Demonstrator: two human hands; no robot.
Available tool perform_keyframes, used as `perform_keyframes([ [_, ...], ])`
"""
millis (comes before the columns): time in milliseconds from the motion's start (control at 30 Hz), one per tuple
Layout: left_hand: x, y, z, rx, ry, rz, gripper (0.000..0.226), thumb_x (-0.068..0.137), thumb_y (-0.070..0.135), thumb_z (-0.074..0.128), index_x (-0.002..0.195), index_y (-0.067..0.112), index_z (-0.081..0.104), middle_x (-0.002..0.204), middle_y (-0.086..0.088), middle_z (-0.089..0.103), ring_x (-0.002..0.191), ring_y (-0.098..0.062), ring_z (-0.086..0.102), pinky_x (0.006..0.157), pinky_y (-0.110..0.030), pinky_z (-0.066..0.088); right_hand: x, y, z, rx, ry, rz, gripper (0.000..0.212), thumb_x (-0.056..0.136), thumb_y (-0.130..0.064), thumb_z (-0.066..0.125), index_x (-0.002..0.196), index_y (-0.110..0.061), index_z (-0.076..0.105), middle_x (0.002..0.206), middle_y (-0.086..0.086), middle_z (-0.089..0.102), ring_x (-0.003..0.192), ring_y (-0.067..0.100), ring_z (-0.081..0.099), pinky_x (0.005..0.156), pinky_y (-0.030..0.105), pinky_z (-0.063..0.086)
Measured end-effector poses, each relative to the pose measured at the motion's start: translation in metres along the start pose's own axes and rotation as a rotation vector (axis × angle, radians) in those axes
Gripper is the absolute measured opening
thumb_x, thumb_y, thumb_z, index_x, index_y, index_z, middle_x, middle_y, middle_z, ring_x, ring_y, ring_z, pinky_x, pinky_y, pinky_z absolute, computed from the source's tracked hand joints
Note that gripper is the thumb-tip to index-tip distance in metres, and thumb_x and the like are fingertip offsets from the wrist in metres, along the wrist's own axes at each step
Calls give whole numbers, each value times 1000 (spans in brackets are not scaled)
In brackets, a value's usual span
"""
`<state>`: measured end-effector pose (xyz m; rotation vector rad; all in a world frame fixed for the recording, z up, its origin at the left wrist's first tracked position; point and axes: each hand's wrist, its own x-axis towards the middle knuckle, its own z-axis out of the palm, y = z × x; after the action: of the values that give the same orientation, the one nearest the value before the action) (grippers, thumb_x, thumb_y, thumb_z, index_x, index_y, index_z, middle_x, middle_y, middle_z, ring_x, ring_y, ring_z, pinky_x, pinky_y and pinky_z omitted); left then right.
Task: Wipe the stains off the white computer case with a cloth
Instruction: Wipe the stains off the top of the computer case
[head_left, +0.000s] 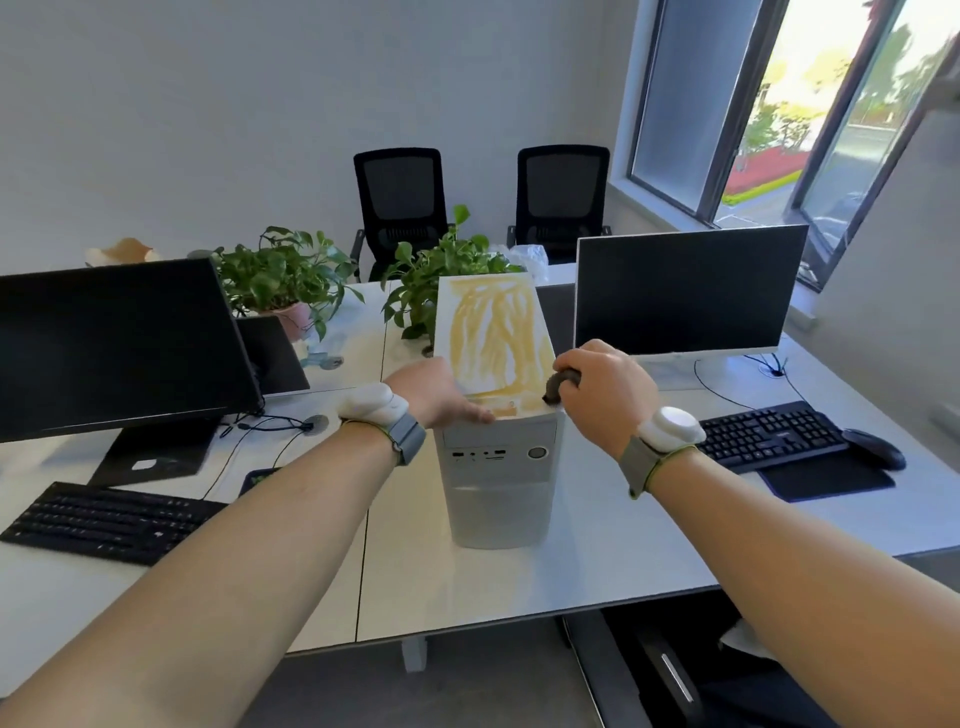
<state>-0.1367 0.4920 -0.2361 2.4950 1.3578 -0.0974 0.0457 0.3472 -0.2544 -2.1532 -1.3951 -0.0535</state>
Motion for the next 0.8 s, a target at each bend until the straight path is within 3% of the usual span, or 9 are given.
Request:
perform_keyframes([
  [167,6,4,-9,62,-18,19,78,58,81,80,82,11,54,77,-3,62,68,-21,60,58,-31,44,-8,-13,28,78,-47,-64,31,94,-16,51,98,-32,77,106,-10,59,106,20,48,84,35,50],
  [233,9,6,-10,87,-6,32,76,59,80,80,79,12,53,73,-2,60,64,-20,56,54,-29,40,-16,-16,42,45,-30,-58,22,91,-33,57,100,-35,77,106,-13,61,105,21,47,87,37,50],
  [333,13,8,-11,121,5,39,73,59,79,80,72,13,51,65,-1,55,58,-18,53,52,-27,38,-15,-18,50,-28,9,-63,27,88,-55,65,100,-34,77,105,-15,63,101,21,47,86,36,45],
  [433,13,10,-13,153,3,43,73,59,78,81,75,12,52,66,-1,57,59,-18,54,52,-27,38,-9,-10,43,39,-51,-117,16,92,-36,71,102,-28,80,104,-10,66,104,21,53,85,27,41],
  [500,14,10,-13,159,0,50,74,59,78,81,76,12,52,68,-1,58,60,-18,54,52,-28,38,-6,0,34,51,-72,-139,15,92,-25,70,101,-28,82,100,-10,66,100,17,58,84,26,46],
  [633,15,8,-14,145,-21,70,74,61,77,80,72,11,48,65,-2,53,59,-19,50,51,-30,36,5,-2,25,-43,-124,-82,20,91,-22,63,96,-30,82,96,-10,68,89,13,62,73,26,50],
  [800,16,11,-15,152,-25,65,75,58,78,81,73,12,49,65,-1,53,58,-18,50,52,-29,38,-5,-14,43,-5,-41,-132,26,93,-16,58,98,-26,82,99,-4,66,96,21,56,79,26,44],
])
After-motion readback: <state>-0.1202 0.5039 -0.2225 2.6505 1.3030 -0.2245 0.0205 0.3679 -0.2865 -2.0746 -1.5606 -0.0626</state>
